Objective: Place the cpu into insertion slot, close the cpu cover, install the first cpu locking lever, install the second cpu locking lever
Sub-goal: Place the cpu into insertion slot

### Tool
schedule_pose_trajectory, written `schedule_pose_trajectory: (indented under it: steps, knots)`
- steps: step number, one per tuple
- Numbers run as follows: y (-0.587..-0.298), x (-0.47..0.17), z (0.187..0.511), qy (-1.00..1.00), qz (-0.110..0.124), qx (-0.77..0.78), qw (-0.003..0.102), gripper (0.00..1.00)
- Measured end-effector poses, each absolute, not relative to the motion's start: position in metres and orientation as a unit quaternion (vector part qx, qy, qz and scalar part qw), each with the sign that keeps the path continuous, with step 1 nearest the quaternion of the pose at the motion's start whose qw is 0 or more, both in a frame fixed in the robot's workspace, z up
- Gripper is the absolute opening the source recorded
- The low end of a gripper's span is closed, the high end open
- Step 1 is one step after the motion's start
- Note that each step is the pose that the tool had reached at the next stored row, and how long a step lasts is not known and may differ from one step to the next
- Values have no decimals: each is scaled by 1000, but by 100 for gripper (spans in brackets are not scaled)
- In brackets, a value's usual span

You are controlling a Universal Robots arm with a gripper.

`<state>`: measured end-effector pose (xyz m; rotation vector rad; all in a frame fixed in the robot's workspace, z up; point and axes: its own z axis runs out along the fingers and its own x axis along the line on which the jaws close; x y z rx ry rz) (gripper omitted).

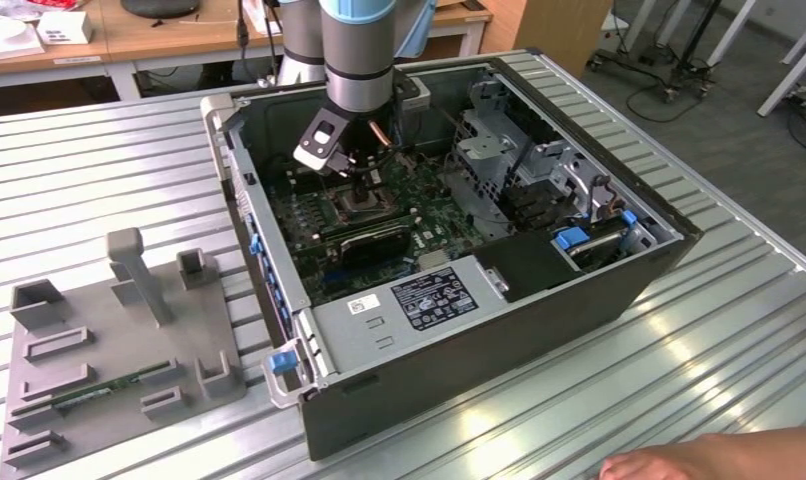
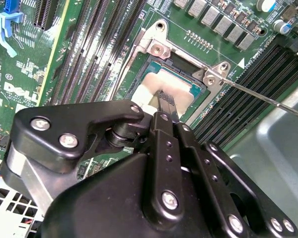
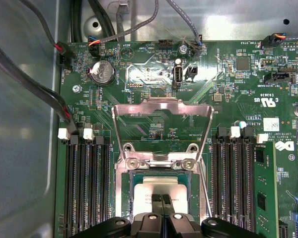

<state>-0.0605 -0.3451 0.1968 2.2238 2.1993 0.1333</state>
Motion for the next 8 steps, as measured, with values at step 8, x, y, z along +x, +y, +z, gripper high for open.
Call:
schedule_pose_trajectory:
  steps: [8]
  knots:
    - [-345,-61,197,703,42,710,6,11]
